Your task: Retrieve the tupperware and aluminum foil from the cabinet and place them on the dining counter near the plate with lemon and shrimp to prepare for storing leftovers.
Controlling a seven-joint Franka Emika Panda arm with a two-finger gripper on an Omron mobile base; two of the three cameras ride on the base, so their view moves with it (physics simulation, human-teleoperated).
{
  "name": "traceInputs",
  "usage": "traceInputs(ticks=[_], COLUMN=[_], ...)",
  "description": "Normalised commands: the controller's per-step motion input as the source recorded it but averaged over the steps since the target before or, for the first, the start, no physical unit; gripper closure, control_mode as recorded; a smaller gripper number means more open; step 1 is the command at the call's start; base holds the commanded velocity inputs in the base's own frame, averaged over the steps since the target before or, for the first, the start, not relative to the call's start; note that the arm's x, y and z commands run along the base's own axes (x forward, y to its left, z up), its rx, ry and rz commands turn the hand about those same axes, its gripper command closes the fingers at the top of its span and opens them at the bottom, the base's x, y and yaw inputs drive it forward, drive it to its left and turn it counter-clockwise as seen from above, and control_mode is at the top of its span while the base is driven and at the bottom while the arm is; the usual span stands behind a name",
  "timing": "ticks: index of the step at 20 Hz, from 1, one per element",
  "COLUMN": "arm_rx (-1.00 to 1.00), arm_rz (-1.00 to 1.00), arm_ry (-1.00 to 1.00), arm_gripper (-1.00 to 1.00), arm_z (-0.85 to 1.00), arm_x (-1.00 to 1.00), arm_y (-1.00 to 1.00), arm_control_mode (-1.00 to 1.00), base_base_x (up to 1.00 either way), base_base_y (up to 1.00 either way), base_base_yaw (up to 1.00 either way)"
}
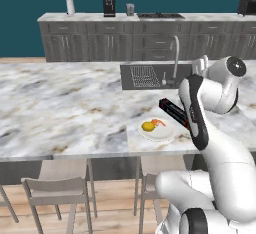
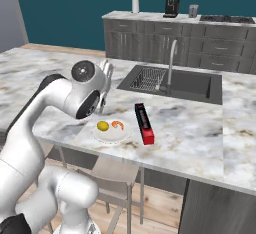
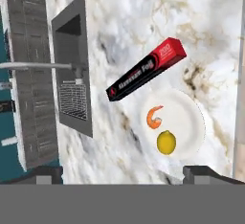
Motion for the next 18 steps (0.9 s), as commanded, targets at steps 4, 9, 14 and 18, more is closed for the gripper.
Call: traceInputs(ticks=[4, 9, 14, 18], arm_rx=[-0.30, -0.05, 0.00, 0.00], arm_rz=[0.05, 0.00, 0.00, 0.00], arm_ry=[0.09, -0.08, -0.12, -0.03], arm_gripper=[-1.00, -1.00, -1.00, -1.00], arm_z=[0.27, -0.02, -0.17, 0.00], arm_x=[-0.86, -0.69, -0.54, -0.11], arm_y=[0.39, 0.00, -0.18, 0.00], arm_control_mode=[-1.00, -1.00, -1.00, 1.00], base_base_x=[0.00, 0.00, 0.00, -0.14], base_base_y=[0.00, 0.00, 0.00, 0.00], base_base_yaw=[0.00, 0.00, 0.00, 0.03])
